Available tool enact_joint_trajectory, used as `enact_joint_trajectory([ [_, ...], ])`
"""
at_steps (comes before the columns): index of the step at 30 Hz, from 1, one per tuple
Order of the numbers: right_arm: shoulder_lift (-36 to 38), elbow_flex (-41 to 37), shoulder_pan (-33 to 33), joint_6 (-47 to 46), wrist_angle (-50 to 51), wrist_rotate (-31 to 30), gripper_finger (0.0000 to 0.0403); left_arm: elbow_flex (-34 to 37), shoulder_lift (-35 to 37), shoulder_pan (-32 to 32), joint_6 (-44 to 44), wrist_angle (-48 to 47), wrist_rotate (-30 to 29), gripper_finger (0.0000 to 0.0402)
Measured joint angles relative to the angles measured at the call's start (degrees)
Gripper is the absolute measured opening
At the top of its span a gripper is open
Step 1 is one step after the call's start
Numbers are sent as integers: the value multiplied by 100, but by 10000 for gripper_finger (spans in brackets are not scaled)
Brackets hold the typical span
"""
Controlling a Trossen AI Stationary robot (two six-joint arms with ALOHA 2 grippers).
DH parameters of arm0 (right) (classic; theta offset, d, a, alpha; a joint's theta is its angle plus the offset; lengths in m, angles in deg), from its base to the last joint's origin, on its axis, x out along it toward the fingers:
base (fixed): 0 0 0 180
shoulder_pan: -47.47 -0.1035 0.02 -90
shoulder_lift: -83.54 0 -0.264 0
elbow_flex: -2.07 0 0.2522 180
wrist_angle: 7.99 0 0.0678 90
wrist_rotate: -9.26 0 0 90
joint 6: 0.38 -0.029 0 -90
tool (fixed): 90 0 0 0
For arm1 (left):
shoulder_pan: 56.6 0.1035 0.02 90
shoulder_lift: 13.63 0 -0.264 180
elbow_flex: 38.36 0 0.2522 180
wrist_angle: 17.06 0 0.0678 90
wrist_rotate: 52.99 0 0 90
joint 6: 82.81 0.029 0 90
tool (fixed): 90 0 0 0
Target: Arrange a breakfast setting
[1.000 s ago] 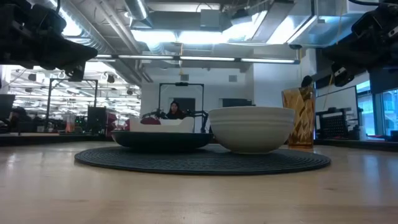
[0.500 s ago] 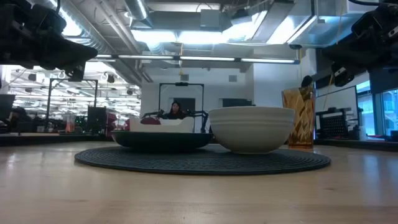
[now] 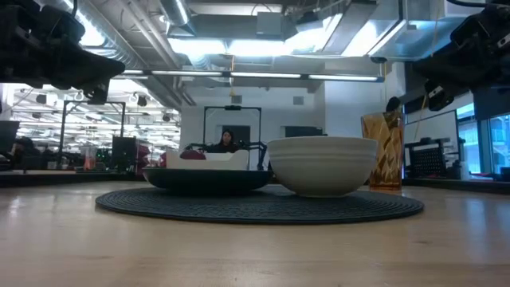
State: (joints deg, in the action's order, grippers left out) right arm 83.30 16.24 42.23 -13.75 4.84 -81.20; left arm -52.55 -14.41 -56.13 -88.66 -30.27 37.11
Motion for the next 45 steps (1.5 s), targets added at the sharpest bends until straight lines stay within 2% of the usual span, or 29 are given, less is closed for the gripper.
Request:
enact_joint_trajectory([
  [6, 2, -4, 0, -181, -723, -598, 1, 1, -1, 0, 1, 0, -2, 0],
  [10, -64, -4, 0, -1374, -722, -1768, 1, 1, -2, -2, 0, 0, 0, 0],
  [13, -240, -4, 4, -2315, -678, -2289, 1, 2, -2, -1, -1, 0, 0, 0],
  [18, -506, -4, 2, -3162, -1325, -2501, 1, 2, -2, 0, 50, 15, -56, 0],
  [21, -594, -4, 2, -3117, -2074, -2598, 1, 7, -2, 0, 135, 115, -233, 0],
  [24, -678, -4, 2, -2909, -2748, -2611, 1, 7, -2, -1, -539, 583, -125, 0],
  [28, -763, -2, 2, -2798, -3137, -2719, 1, -15, 0, -1, -886, 1255, -265, 0],
  [30, -844, -2, 2, -2800, -3244, -2720, 1, -190, -6, 0, -875, 1275, -119, 0],
  [33, -1064, -2, 2, -2858, -3431, -2689, 1, -793, -87, -4, -910, 872, -60, 0],
  [37, -1547, 71, 2, -2862, -3625, -2628, 24, -2036, -686, -4, -1020, -484, -49, 0],
  [42, -2242, 497, 2, -2684, -3643, -2434, 98, -3903, -1959, -2, -1029, -2417, 343, 0],
  [45, -2672, 760, 2, -2640, -3631, -2354, 147, -5096, -2785, 0, -1027, -3900, 918, 0],
])
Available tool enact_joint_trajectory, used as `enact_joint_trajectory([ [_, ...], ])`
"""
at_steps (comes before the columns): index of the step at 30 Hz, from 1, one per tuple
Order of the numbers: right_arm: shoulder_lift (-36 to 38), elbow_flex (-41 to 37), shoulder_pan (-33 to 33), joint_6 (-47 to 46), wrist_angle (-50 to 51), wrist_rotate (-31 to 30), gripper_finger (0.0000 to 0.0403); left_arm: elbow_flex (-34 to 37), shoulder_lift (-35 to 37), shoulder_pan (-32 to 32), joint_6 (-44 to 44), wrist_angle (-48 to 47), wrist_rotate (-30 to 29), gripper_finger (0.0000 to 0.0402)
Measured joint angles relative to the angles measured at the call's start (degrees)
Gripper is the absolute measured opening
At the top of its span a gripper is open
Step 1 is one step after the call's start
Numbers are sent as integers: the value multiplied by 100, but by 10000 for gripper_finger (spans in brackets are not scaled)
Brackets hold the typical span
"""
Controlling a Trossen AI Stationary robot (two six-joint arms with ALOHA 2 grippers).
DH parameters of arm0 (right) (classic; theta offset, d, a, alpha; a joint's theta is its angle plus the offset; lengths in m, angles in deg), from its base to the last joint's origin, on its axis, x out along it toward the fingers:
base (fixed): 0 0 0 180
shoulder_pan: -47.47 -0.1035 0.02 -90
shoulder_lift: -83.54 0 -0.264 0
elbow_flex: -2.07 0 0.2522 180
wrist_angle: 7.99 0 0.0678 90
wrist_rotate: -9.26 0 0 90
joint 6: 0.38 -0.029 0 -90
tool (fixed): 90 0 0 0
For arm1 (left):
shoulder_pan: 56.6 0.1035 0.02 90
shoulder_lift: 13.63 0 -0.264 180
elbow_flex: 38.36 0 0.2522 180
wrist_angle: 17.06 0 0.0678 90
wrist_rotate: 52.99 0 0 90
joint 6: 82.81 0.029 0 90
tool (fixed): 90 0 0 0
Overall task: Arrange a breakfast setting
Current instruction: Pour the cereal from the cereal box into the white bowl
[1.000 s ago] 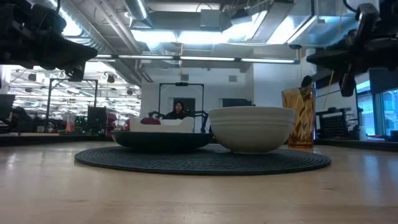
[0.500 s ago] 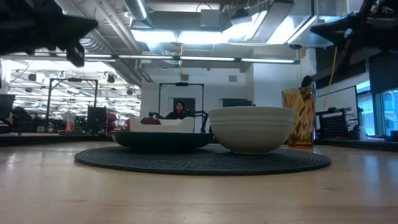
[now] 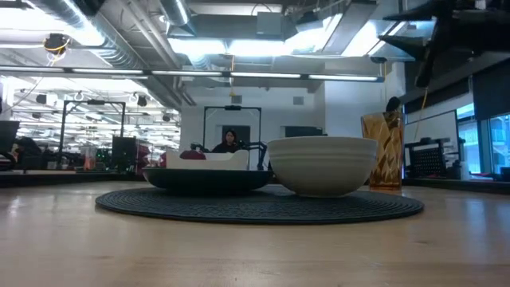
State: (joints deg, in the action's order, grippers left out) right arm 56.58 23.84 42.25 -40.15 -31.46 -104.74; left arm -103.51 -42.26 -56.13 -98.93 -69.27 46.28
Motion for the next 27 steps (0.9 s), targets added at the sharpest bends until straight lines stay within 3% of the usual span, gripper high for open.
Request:
enact_joint_trajectory([
  [3, -420, 203, 0, -3, -2, 5, 184, -1158, -669, 0, -34, -1808, 682, 0],
  [6, -897, 387, -2, -34, 4, 73, 206, -2090, -1131, 0, -309, -3240, 964, 0],
  [13, -1898, 753, -7, -63, 22, 434, 215, -3420, -1663, 0, -1235, -4905, 1088, 0],
  [19, -2752, 1127, -7, -48, 17, 631, 215, -3277, -1514, -11, -1905, -5163, 1331, 8],
  [27, -3587, 1652, -7, -44, 1, 930, 215, -2534, -1368, -13, -1499, -5158, 1898, 89],
])
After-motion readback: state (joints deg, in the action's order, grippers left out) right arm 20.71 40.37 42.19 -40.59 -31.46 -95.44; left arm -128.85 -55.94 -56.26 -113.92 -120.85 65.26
